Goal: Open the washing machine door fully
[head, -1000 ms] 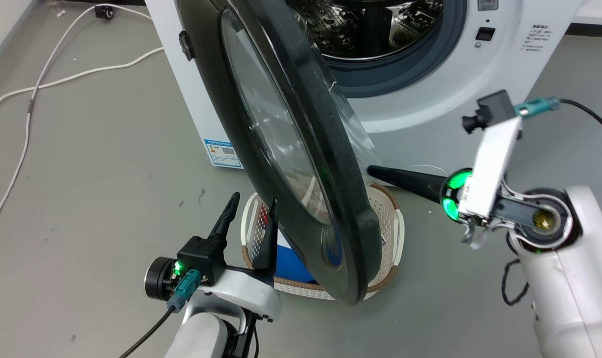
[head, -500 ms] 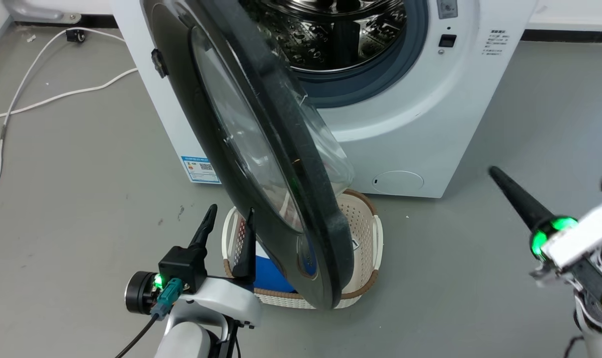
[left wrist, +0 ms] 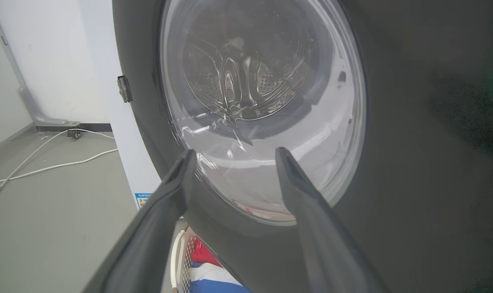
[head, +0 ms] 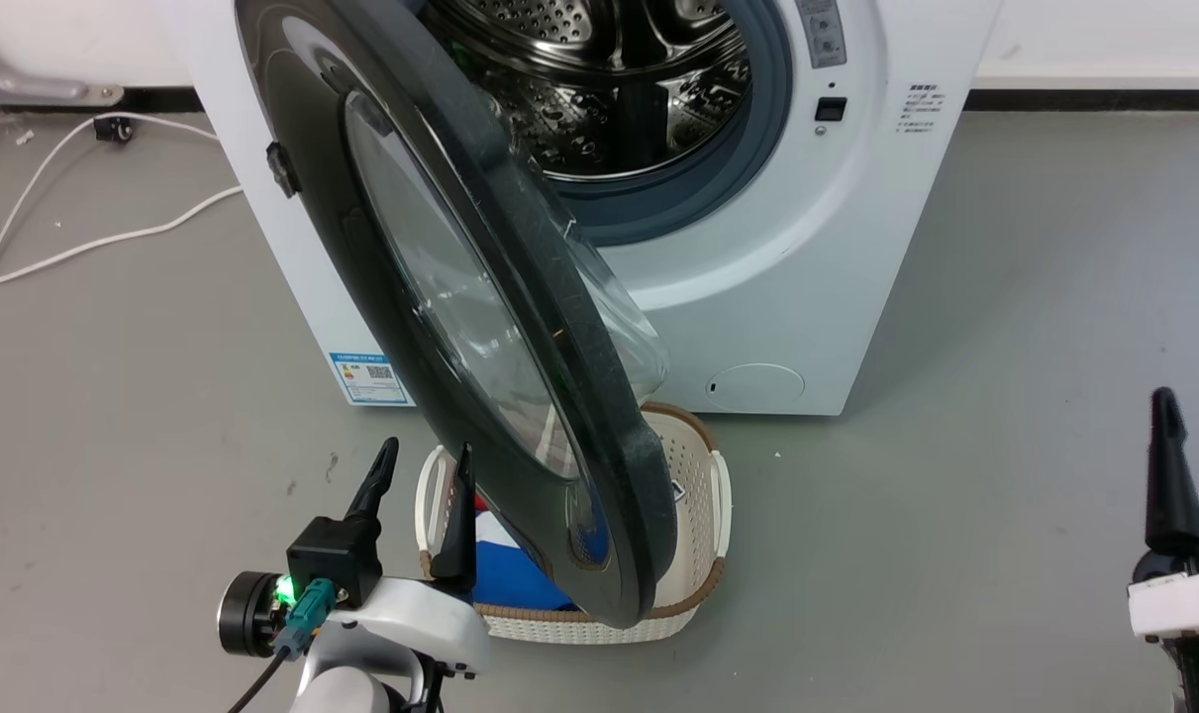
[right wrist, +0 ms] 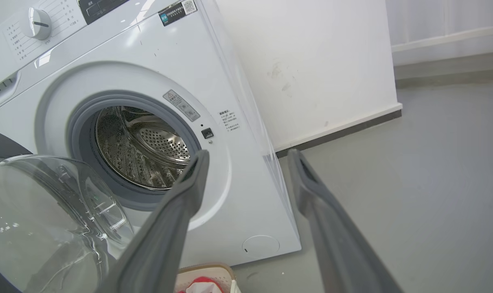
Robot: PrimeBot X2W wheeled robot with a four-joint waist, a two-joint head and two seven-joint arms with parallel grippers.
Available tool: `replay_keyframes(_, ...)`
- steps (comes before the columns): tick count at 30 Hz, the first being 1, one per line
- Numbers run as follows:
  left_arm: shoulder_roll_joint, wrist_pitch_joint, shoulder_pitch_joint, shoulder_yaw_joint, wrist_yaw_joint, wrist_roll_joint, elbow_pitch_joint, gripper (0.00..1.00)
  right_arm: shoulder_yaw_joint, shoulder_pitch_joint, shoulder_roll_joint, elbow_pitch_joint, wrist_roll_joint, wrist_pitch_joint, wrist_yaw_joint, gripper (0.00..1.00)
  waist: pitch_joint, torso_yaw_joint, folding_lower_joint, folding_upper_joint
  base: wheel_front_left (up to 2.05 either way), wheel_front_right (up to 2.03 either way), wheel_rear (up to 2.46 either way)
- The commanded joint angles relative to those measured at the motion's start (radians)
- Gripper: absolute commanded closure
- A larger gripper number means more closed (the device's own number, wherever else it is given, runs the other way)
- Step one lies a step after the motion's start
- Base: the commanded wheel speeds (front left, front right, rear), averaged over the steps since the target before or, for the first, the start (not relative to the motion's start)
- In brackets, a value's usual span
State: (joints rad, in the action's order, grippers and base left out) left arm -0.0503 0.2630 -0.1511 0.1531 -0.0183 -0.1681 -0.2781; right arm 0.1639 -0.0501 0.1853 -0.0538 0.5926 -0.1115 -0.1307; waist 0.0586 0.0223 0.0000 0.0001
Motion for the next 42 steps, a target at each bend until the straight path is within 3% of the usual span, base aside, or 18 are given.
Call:
replay_keyframes(1, 0.0, 0.003, 0.013, -0.008, -0.007, 0.007, -0.003, 0.0, 0.027, 0.022, -0.016, 0.027, -0.088, -0.027, 0.0, 0.0, -0.013, -0.008, 0.0, -0.0001, 0.0, 0.0, 0.0)
replay_keyframes(7, 0.0, 0.003, 0.027, -0.02, -0.02, 0.017, -0.012, 0.0, 0.055, 0.087, -0.066, 0.129, -0.354, -0.023, 0.0, 0.0, -0.041, -0.012, 0.0, -0.0001, 0.0, 0.0, 0.0)
replay_keyframes(12, 0.0, 0.003, 0.041, -0.033, -0.025, 0.025, -0.017, 0.0, -0.003, 0.159, -0.1, 0.168, -0.447, 0.001, 0.0, 0.0, -0.056, -0.017, 0.0, -0.0001, 0.0, 0.0, 0.0)
replay_keyframes(20, 0.0, 0.003, 0.051, -0.048, -0.032, 0.036, -0.028, 0.0, -0.096, 0.219, -0.124, 0.143, -0.484, 0.01, 0.0, 0.0, -0.069, -0.031, 0.0, -0.0001, 0.0, 0.0, 0.0)
replay_keyframes(42, 0.0, 0.003, 0.034, -0.048, -0.028, 0.076, -0.049, 0.0, -0.106, 0.216, -0.134, 0.137, -0.512, 0.019, 0.0, 0.0, -0.072, -0.031, 0.0, -0.0001, 0.0, 0.0, 0.0)
